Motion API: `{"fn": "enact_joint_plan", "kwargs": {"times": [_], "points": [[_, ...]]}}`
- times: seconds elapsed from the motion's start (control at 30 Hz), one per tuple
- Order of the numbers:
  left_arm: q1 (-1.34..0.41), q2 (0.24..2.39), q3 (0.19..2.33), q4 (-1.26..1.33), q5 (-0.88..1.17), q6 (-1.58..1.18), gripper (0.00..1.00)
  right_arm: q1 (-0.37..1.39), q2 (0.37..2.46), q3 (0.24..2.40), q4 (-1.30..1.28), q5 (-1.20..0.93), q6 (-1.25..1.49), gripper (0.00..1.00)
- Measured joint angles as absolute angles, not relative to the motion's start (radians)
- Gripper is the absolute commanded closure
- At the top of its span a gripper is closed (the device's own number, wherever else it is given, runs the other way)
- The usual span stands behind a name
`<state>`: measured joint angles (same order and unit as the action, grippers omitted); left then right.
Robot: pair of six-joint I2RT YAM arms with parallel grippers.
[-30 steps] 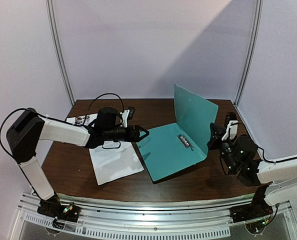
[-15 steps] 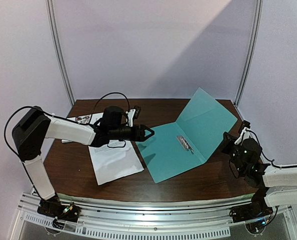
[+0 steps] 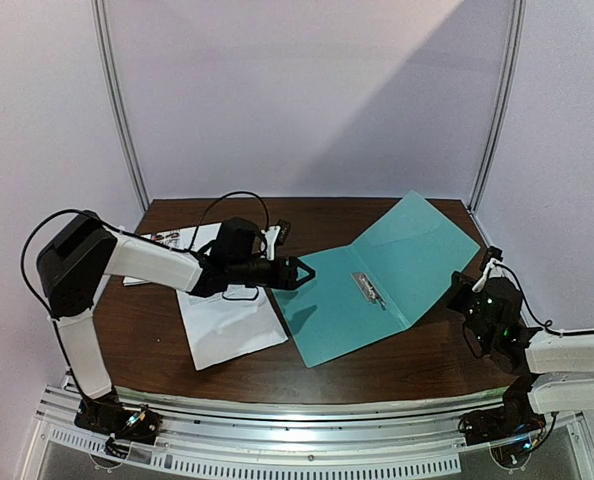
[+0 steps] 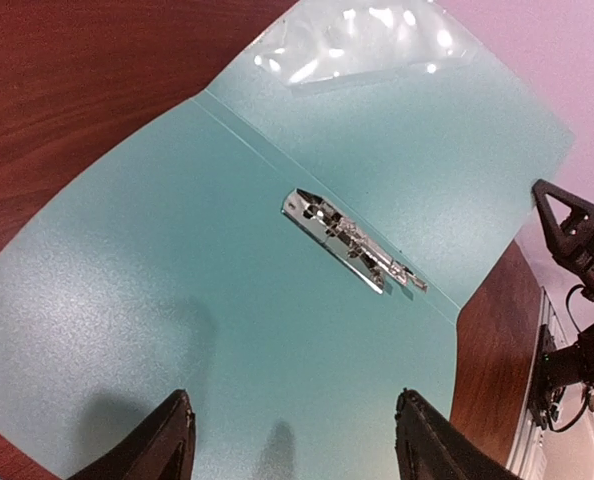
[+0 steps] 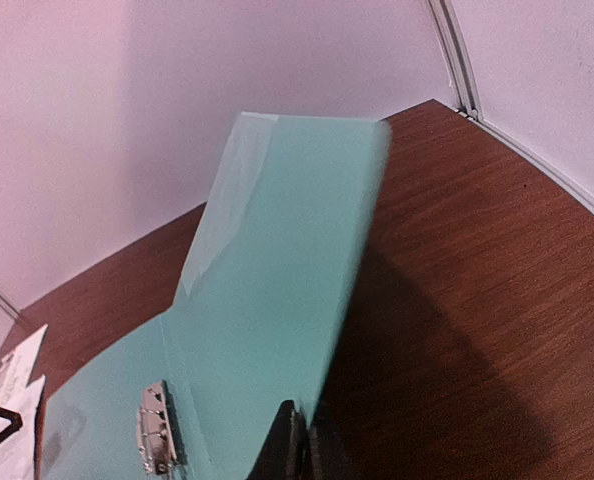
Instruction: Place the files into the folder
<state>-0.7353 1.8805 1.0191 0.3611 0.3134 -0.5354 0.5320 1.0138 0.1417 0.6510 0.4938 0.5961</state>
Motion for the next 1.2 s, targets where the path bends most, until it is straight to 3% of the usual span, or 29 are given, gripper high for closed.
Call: {"fn": "enact_joint_plan", "kwargs": {"times": [0.03,0.37,0.9,1.2], "points": [[-0.737,1.888,1.02,0.36,0.309,-0.535,0.32,0.53,1.014,0.142,0.639,0.496,0.589,0.75],[-0.748,1.932,1.035,0.327,0.295,-0.534,0.32,0.529,0.981,0.22,0.44,0.561,0.532,0.35],[-0.752,1.94,1.063,0.315,0.279,-0.524,0.31,0.528,0.847,0.412,0.252,0.639,0.355,0.27],[-0.775,1.94,1.066,0.294,0.25,-0.507,0.26,0.528,1.049,0.585,0.174,0.421,0.275,0.24]]}}
